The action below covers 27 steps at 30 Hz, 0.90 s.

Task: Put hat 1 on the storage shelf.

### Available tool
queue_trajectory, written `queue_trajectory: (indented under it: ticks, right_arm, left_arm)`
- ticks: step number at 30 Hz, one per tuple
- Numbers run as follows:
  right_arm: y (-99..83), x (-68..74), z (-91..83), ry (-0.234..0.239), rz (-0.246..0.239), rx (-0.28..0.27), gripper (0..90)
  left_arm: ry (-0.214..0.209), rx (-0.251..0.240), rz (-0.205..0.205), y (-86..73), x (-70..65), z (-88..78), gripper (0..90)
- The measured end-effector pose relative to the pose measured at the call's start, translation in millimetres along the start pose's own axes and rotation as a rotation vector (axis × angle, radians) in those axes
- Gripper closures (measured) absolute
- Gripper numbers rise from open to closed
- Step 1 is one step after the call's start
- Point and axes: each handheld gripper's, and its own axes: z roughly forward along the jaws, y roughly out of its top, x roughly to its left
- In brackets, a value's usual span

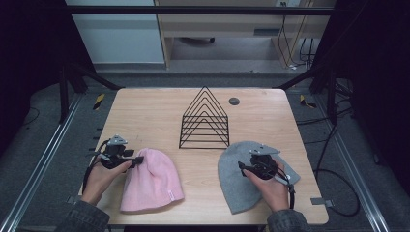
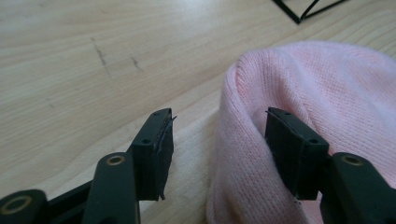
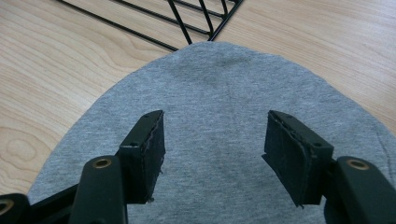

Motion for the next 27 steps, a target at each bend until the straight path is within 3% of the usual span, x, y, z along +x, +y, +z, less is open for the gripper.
queue_trajectory:
  ticks: [2,5,10,15,20,27]
  right_arm:
    - [-0.2,0.5,0.1,0.000,-0.004,0.003,37.5]
    - [0.2,1.3,0.1,0.001,-0.007,0.002,36.7]
    - [0.2,0.8,1.0,0.002,-0.005,0.008,35.6]
    - [0.7,1.8,2.0,0.005,-0.006,0.007,35.5]
    - [1.3,2.2,4.3,0.009,-0.012,0.006,35.3]
    - [2.4,2.0,5.6,0.011,-0.008,-0.002,34.9]
  left_arm:
    - [-0.005,0.022,-0.005,0.2,-1.7,4.4,45.6]
    - [-0.043,0.029,0.015,1.1,-6.1,4.7,57.9]
    - [-0.073,0.060,0.016,1.0,-9.7,7.9,66.2]
    - [-0.061,0.076,0.015,2.7,-12.8,7.0,76.7]
    - [-0.033,0.049,0.013,4.0,-15.7,2.7,78.8]
    - [-0.016,-0.021,0.047,7.9,-25.4,-8.6,79.8]
